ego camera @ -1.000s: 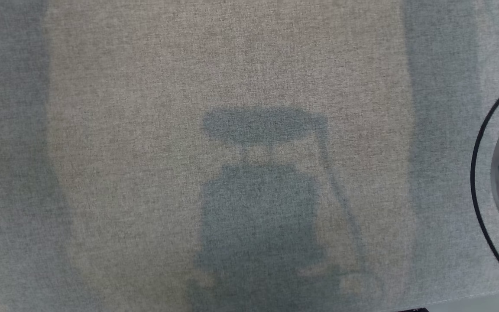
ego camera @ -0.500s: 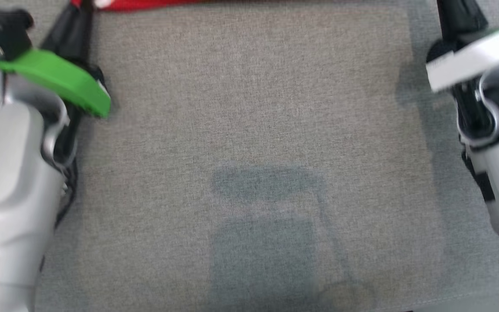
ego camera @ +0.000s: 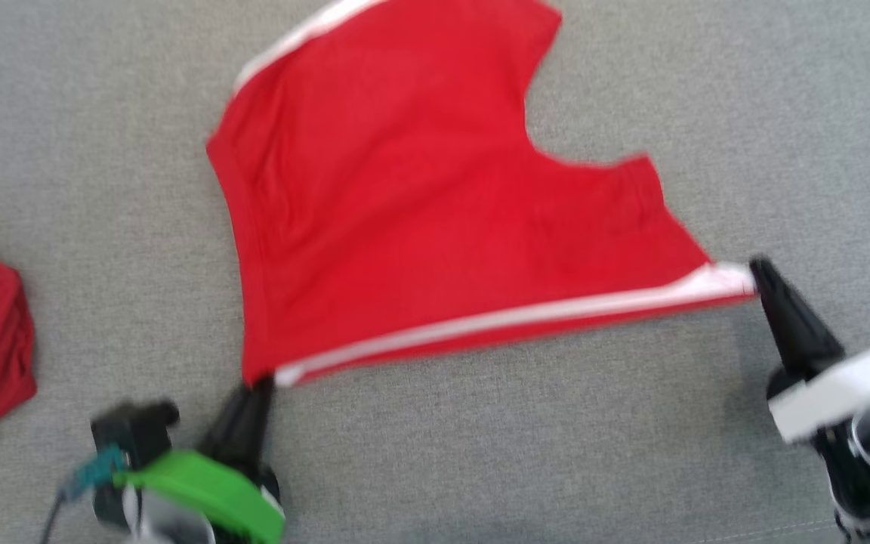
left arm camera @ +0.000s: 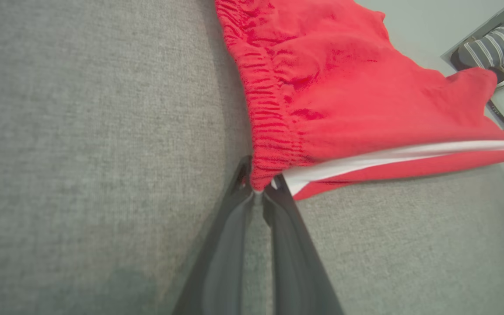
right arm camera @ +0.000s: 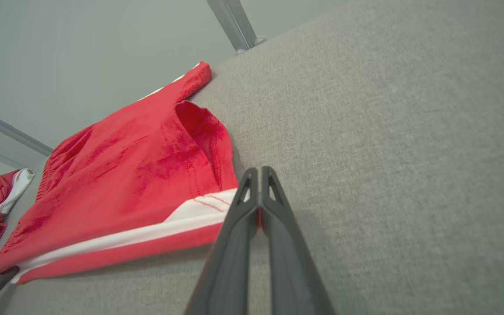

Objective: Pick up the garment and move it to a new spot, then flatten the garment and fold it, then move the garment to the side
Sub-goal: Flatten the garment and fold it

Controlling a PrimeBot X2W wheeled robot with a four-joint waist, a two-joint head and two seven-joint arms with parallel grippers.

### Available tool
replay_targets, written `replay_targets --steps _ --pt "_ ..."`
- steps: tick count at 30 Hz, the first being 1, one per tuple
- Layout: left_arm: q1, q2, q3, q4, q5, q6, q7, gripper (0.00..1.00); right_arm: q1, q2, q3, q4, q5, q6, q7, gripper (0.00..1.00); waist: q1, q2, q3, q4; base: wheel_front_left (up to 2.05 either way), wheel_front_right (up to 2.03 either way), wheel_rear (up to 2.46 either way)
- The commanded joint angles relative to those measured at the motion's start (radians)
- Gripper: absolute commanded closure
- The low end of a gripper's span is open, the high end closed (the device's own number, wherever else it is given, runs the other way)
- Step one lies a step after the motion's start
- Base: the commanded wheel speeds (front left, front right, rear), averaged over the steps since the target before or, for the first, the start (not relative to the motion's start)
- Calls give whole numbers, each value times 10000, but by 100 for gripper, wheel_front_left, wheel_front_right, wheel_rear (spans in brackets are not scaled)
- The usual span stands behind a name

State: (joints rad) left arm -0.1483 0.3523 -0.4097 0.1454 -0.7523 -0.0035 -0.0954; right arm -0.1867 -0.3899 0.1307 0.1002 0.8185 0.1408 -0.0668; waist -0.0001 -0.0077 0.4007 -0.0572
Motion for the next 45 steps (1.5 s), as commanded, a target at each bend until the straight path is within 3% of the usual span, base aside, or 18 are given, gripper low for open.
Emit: replay_targets --steps 1,5,10,13,17,20,23,30,33,45 --pt "1071 212 462 -166 -451 557 5 100 852 -335 -691 -2 160 -184 -5 100 1 77 -920 39 0 0 0" --pt "2743 81 434 -1334 -956 858 64 100 2897 -305 -1506 -668 552 -193 237 100 1 77 -1162 323 0 0 0" --pt "3831 99 466 -2660 -1392 1079 200 100 4373 -2 -2209 -2458 1157 -187 646 100 1 77 -1051 484 0 0 0" --pt "3777 289 360 -3570 -1340 1175 583 100 4121 21 -2353 -3500 1433 -172 1175 100 1 77 -687 525 0 0 0" --pt "2987 662 328 -4592 -1390 1254 1459 100 2580 -3 -2482 -4099 1729 -126 2118 100 1 77 197 554 0 0 0" --pt "2008 868 333 -5050 -1467 1300 2255 100 856 -118 -2351 -3732 1601 -115 2938 100 1 77 889 669 0 0 0" --pt "817 706 495 -5309 -1872 1545 3046 100 -947 21 -2176 -3007 1422 -109 3619 100 1 77 1468 844 0 0 0" --pt "-1727 492 828 -4474 -2331 2170 4274 100 -4122 579 -1587 -957 556 -106 4522 100 1 77 2103 1318 0 0 0" --pt "-2230 570 820 -4112 -2110 2217 4373 100 -4775 696 -1277 -471 286 -106 4685 100 1 77 2166 1400 0 0 0" --pt "-3590 -46 499 -2923 -2203 2170 4572 100 -7441 750 -278 1531 -763 -105 5062 100 1 77 2253 1901 0 0 0"
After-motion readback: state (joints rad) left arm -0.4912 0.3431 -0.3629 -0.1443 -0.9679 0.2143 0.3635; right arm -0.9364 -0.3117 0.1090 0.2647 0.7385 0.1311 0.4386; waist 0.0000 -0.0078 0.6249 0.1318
